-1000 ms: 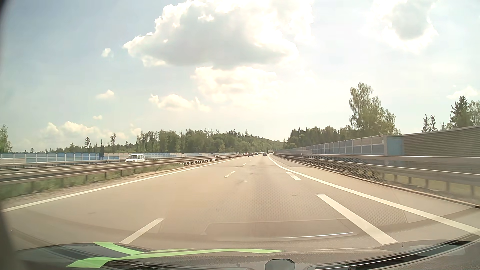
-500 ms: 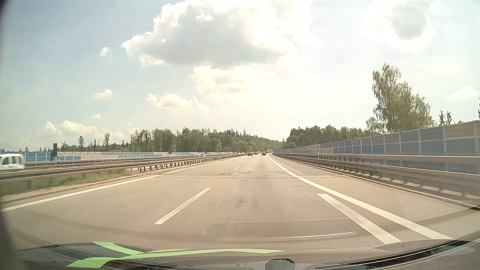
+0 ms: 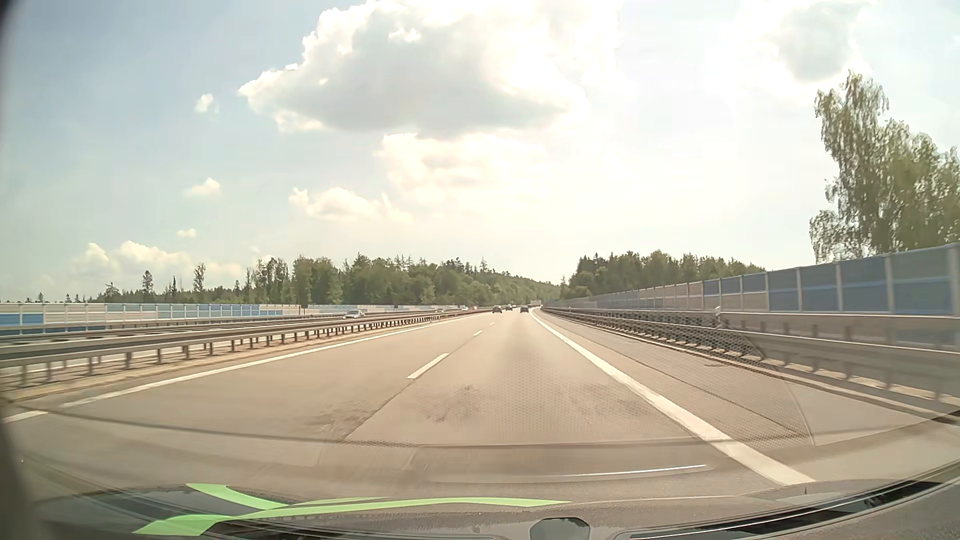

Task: Follow the waypoints while adhering to traffic rules and regulations

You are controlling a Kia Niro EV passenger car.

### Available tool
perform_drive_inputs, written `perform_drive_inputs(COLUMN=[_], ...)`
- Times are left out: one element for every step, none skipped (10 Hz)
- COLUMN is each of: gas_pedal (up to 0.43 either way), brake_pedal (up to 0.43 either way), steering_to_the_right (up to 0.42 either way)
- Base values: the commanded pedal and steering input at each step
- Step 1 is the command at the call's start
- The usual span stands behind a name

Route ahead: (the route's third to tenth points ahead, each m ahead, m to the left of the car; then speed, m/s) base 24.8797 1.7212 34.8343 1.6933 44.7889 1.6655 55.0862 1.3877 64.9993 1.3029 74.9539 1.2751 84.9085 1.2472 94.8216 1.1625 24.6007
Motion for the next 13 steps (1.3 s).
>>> perform_drive_inputs(gas_pedal=[0.398,0.398,0.398,0.398,0.398,0.398,0.398,0.398,0.398,0.398,0.398,0.398,0.398], brake_pedal=[0.000,0.000,0.000,0.000,0.000,0.000,0.000,0.000,0.000,0.000,0.000,0.000,0.000], steering_to_the_right=[-0.002,-0.002,-0.002,-0.002,-0.002,-0.002,-0.002,-0.002,-0.002,-0.002,-0.003,-0.003,-0.003])
